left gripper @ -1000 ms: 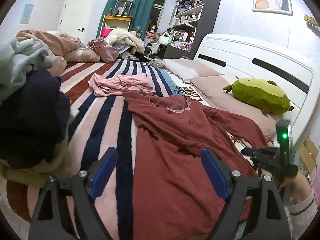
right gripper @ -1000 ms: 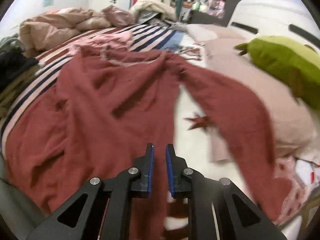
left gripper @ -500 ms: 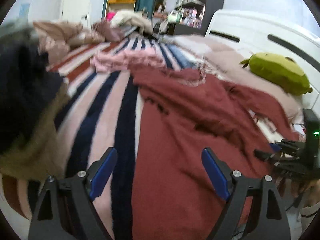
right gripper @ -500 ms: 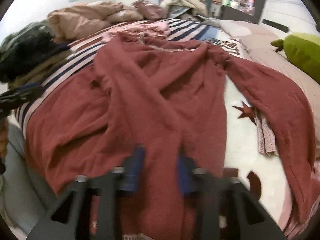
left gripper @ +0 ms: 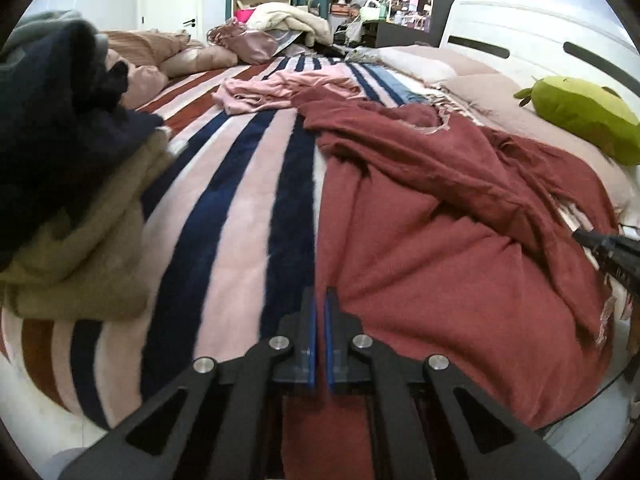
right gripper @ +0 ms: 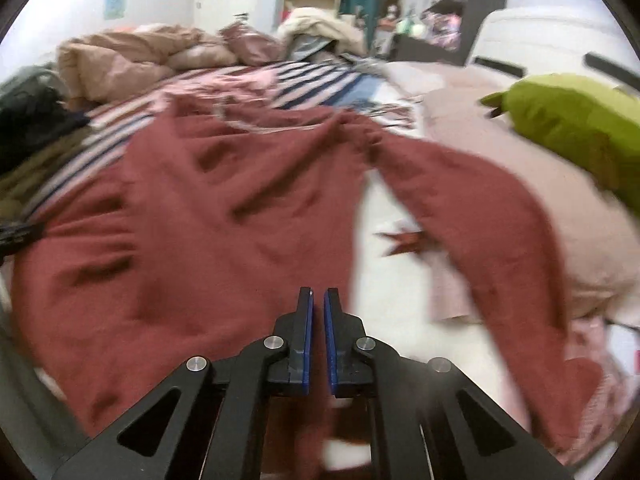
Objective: Fold small clothes
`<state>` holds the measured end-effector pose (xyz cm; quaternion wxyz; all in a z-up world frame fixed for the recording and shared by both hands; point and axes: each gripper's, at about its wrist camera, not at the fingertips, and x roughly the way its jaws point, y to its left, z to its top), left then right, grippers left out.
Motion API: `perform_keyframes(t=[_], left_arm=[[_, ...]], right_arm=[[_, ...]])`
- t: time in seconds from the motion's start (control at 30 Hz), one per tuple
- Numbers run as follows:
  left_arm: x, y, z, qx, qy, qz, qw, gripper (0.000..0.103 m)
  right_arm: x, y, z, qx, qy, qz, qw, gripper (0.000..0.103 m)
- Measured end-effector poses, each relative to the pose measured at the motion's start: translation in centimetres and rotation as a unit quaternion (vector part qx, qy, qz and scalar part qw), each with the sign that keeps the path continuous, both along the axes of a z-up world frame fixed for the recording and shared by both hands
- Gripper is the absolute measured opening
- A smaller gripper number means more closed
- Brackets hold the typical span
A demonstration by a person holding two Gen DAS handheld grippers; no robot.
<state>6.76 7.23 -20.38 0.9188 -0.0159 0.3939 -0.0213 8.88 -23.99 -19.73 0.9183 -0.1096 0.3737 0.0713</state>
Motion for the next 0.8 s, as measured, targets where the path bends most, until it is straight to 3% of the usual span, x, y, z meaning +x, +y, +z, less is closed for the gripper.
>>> perform_keyframes(t=[0.07, 0.13, 0.17, 0.2, 0.27, 0.33, 0.37, 0.47, 0.57, 0.63, 0.7, 0.73, 0.8], left_arm=[[0.0, 0.1, -0.3, -0.007, 0.005, 0.002, 1.0, 0.004], [0.0, 0.1, -0.1, -0.014, 0.012, -0.009, 0.9998, 0.012], [-0.1, 0.0, 0.3, -0.016, 0.008, -0.016, 0.9997, 0.03], [-0.2, -0.1, 1.0, -0.023, -0.001, -0.023, 0.9995, 0.038], [-0.4, -0.2, 2.2, -0.042, -0.023, -0.028, 0.9985, 0.043], [-0.1, -0.5, 3.4, -0.055, -0.041, -0.032, 0.9971, 0.043], [0.2, -0.7, 4.0, -0.06, -0.05, -0.035, 0.9963, 0.045], [0.7, -1.1, 4.7, -0.064, -0.061, -0.046, 0.995, 0.045], [0.8, -1.0, 4.6, -0.07, -0.062, -0.045, 0.9946, 0.048], [0.8, -0.7, 4.2, -0.074, -0.058, -0.046, 0.9945, 0.049], [0.9, -0.6, 3.9, -0.072, -0.055, -0.044, 0.9949, 0.049], [0.9, -0.4, 3.8, -0.072, -0.054, -0.043, 0.9951, 0.049], [1.0, -0.3, 3.7, -0.076, -0.052, -0.042, 0.9949, 0.049]], right_arm=[[0.5, -0.8, 0.1, 0.006, 0.005, -0.006, 1.0, 0.001], [0.3, -1.5, 1.1, 0.059, 0.012, 0.019, 0.998, 0.004], [-0.1, -1.3, 1.6, 0.079, 0.011, 0.036, 0.996, 0.004], [-0.3, -1.0, 2.1, 0.092, 0.01, 0.052, 0.994, 0.005], [-0.6, 0.6, 2.8, 0.112, 0.018, 0.097, 0.989, 0.022], [-0.5, 2.6, 2.7, 0.123, 0.028, 0.137, 0.983, 0.049], [-0.3, 3.6, 2.4, 0.126, 0.036, 0.151, 0.98, 0.05], [1.0, 6.6, 0.4, 0.108, 0.058, 0.176, 0.977, 0.05], [2.4, 8.8, -0.9, 0.079, 0.051, 0.176, 0.98, 0.048], [3.0, 9.2, -1.2, 0.092, 0.055, 0.185, 0.977, 0.027], [3.0, 9.6, -0.9, 0.09, 0.05, 0.198, 0.975, 0.014], [2.7, 9.6, -0.8, 0.095, 0.051, 0.207, 0.972, 0.009], [2.0, 9.4, -0.6, 0.116, 0.055, 0.231, 0.964, 0.009]])
